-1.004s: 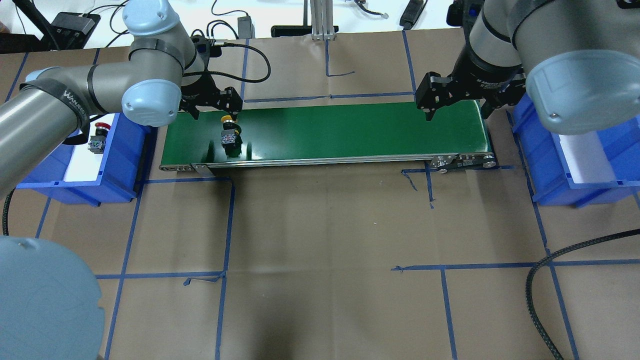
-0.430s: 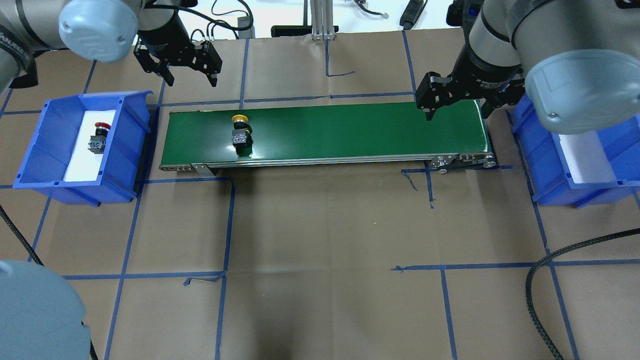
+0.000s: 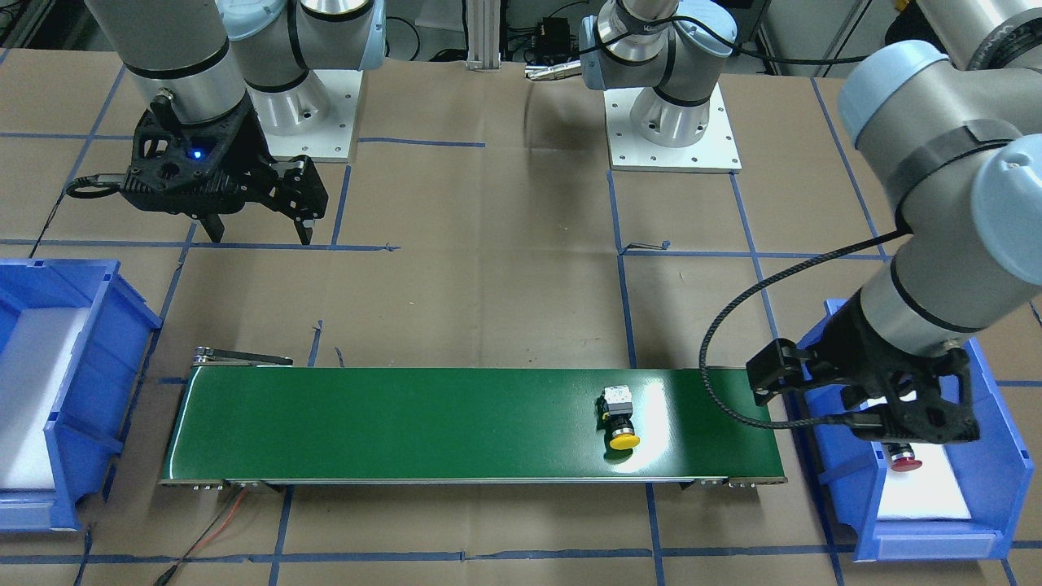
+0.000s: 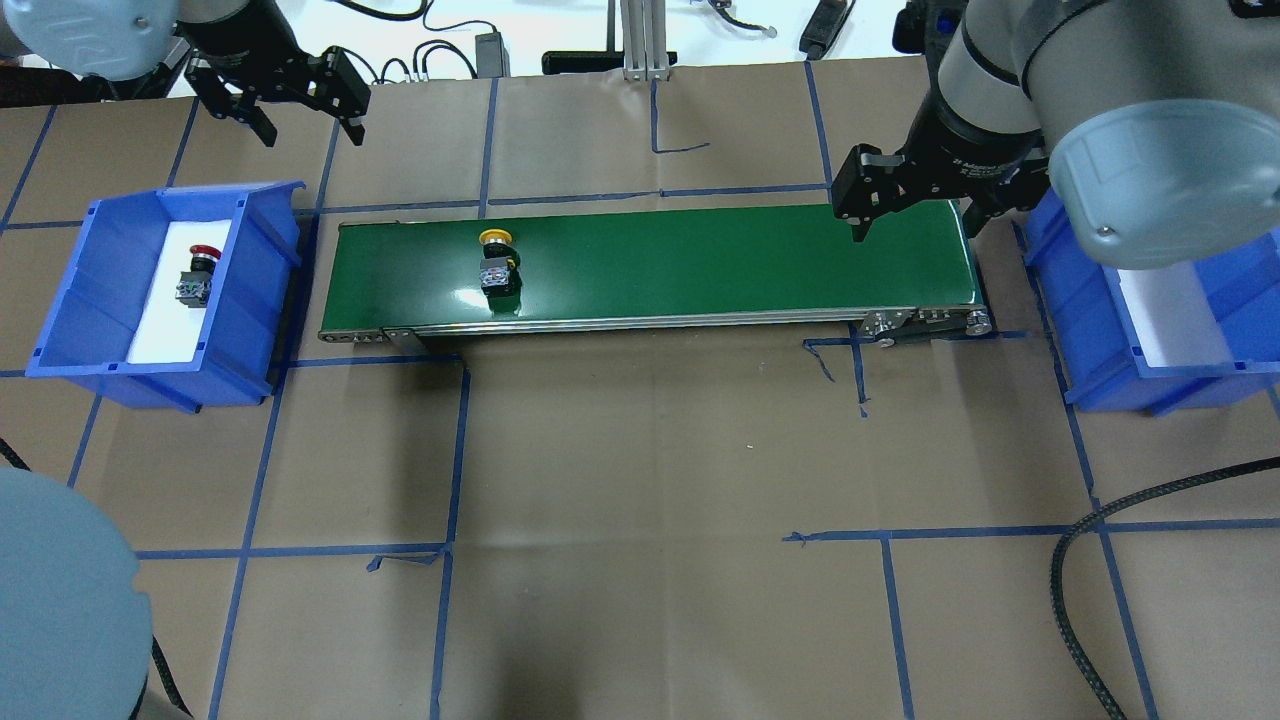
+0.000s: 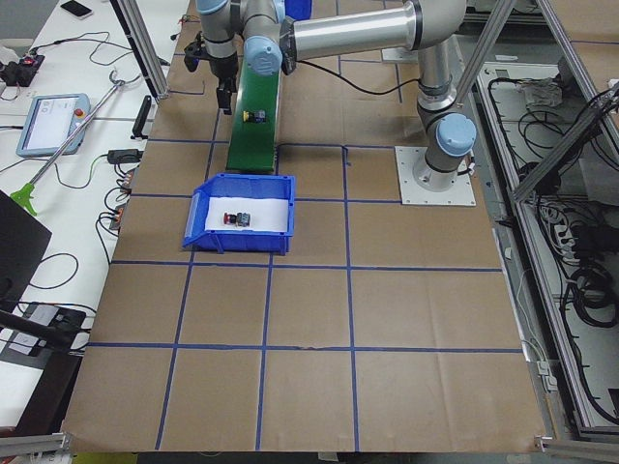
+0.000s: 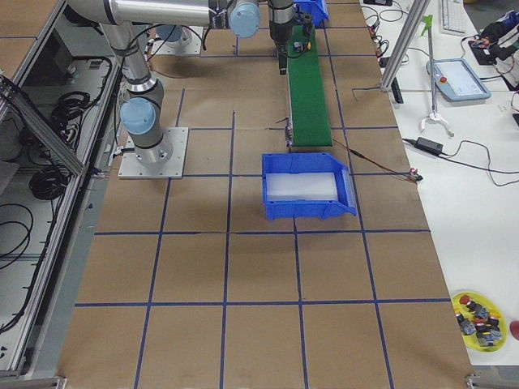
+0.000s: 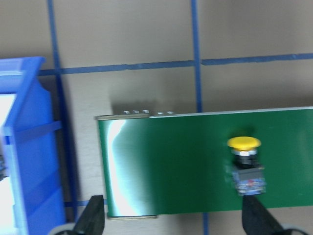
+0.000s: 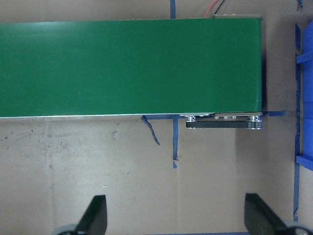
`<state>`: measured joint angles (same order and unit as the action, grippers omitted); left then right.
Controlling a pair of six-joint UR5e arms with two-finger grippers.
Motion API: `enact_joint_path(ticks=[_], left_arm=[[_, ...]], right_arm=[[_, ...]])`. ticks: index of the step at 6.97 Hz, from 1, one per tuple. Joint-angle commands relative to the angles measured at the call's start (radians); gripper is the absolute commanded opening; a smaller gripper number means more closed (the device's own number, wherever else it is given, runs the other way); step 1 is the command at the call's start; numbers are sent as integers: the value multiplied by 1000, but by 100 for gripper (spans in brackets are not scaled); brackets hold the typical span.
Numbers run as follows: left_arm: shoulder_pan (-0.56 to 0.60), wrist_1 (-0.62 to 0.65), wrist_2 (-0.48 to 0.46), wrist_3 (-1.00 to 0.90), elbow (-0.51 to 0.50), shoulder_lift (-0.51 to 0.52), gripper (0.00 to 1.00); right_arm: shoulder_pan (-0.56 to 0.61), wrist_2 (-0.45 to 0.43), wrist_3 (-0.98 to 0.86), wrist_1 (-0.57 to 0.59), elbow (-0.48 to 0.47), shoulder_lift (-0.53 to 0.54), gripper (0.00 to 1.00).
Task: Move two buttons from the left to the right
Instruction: 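Release the yellow button and move the left gripper back over the bin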
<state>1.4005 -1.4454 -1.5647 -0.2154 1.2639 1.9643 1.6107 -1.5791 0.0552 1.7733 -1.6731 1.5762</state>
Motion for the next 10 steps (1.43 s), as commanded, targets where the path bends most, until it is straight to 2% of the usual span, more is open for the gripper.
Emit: enact_joint_path(ticks=[1,3,5,8,10], left_arm=[[-125,-1,-1,-152,-3,8,100],[-239,-1,-3,-325,0,28,100],[-322,6,-5,-399,-1,68,100],[-322,103,5,-394,40,120,100],[-325,245,3,-394,115,157,100]], right_arm=[[0,2,0,2,1,-1,100],[0,1,0,2,1,-1,100],[0,2,0,3,4,-4,100],[0,-1,0,3,7,-4,100],[0,-1,0,3,7,-4,100]])
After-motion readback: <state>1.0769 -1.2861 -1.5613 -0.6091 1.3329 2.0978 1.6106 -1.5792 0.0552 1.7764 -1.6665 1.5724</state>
